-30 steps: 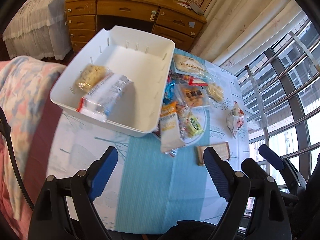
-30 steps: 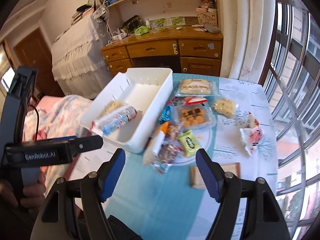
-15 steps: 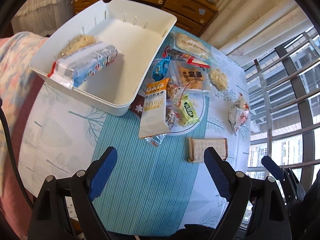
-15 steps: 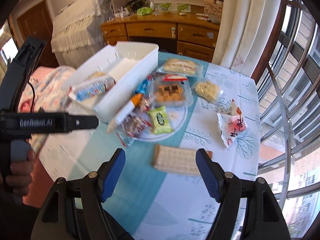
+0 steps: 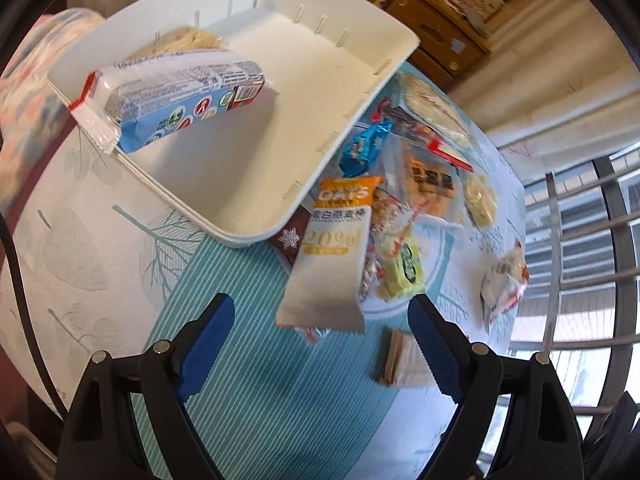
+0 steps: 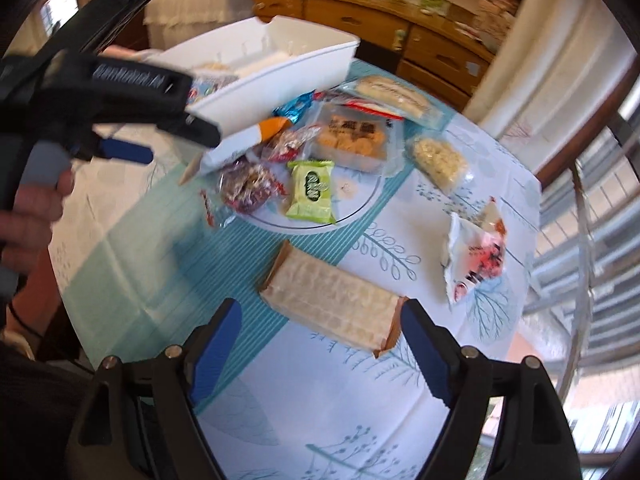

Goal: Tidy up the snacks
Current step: 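Grasp the white OATS protein bar pack with the left tool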

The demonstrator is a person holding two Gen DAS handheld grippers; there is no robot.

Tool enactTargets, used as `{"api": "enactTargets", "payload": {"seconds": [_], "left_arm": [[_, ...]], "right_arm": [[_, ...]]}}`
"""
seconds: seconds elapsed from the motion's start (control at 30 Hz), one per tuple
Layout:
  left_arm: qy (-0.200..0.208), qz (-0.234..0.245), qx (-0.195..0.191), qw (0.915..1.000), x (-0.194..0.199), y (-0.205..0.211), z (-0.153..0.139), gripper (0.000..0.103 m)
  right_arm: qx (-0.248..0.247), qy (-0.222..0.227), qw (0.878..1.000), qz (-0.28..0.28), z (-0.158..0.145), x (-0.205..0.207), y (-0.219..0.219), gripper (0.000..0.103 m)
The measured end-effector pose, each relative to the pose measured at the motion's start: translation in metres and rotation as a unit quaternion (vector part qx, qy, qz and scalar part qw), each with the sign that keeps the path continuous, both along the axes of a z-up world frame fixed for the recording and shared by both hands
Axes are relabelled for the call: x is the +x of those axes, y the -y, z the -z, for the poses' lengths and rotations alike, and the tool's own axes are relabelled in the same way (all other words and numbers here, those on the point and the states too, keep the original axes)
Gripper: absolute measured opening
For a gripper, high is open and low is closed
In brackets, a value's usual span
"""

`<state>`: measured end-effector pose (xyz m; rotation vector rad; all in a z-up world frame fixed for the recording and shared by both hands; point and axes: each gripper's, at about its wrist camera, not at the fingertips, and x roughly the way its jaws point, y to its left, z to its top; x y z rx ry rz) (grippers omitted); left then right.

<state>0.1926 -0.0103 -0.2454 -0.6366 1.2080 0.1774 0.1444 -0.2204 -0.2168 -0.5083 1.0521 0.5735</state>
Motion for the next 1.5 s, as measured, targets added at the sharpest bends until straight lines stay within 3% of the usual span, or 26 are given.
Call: {"api": "enactTargets", "payload": {"seconds": [0.33, 0.63, 0.9, 1.13, 1.2, 1.27, 1.5], "left_arm": [[-0.003, -0.041, -0.041, 0.9983, 0.01, -0.009, 0.039, 0.088], [0.016, -0.048, -0.06, 0.9969, 0.027, -0.005, 0.053, 0.084], [0.012, -0.054, -0.07, 0.996, 0.035, -0.006, 0.061, 0.067], [0.019, -0.063, -0.083, 0.9943, 0.036, -0.006, 0.064, 0.06], [0.019, -0.064, -0.091, 0.9937, 0.035, -0.009, 0.064, 0.048], [0.016, -0.069, -0.094, 0.993, 0.034, -0.01, 0.065, 0.045], [0.013, -0.071, -0.114, 0.9909, 0.029, -0.013, 0.068, 0.041]], "right_arm": [[-0.019, -0.007, 0.997, -0.081, 0.039, 0.016, -0.011, 0.082], [-0.026, -0.046, 0.993, -0.108, 0.067, 0.034, -0.01, 0.082], [-0.018, -0.064, 0.991, -0.118, 0.08, 0.042, -0.007, 0.083], [-0.004, -0.07, 0.99, -0.122, 0.089, 0.052, -0.004, 0.087], [0.003, -0.064, 0.991, -0.116, 0.09, 0.055, -0.002, 0.087], [0.006, -0.061, 0.992, -0.109, 0.089, 0.057, -0.003, 0.086], [-0.001, -0.064, 0.995, -0.071, 0.087, 0.061, -0.008, 0.078]]}}
